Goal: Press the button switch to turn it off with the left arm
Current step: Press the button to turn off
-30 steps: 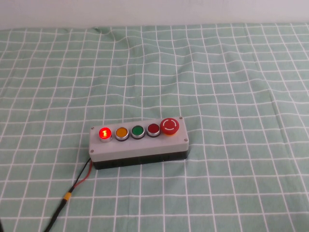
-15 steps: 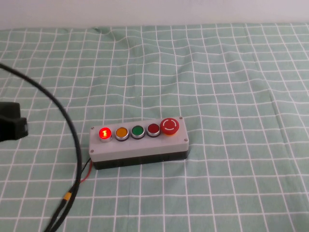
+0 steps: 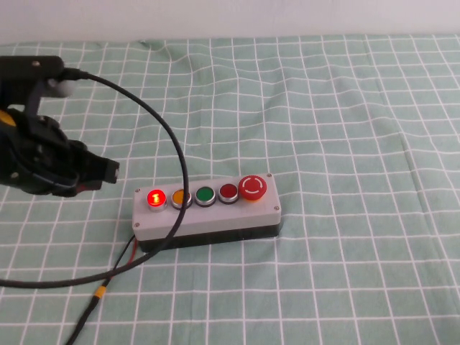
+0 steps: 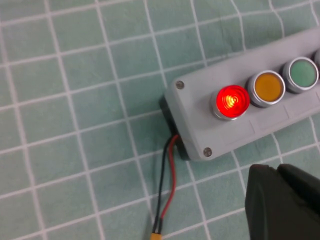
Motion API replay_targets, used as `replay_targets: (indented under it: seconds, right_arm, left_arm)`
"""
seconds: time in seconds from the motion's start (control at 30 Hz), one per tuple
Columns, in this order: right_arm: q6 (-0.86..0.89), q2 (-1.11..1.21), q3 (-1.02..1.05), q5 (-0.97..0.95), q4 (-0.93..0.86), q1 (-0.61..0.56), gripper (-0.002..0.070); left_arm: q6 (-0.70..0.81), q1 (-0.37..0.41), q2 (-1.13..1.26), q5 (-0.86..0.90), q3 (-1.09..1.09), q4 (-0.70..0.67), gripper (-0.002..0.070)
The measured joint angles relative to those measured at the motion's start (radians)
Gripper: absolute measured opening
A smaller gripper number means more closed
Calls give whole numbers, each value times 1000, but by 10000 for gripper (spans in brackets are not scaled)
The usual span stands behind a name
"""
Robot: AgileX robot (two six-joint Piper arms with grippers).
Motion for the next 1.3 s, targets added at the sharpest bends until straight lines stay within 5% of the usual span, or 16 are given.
replay_targets:
  seconds: [0.47, 1.3]
  right_arm:
    - [0, 0, 0, 0, 0, 0, -17]
    - [0, 0, 0, 0, 0, 0, -17]
  left_arm:
    - [70, -82, 273, 1, -155, -82, -2]
    - [16, -118, 470, 62, -234, 45, -2]
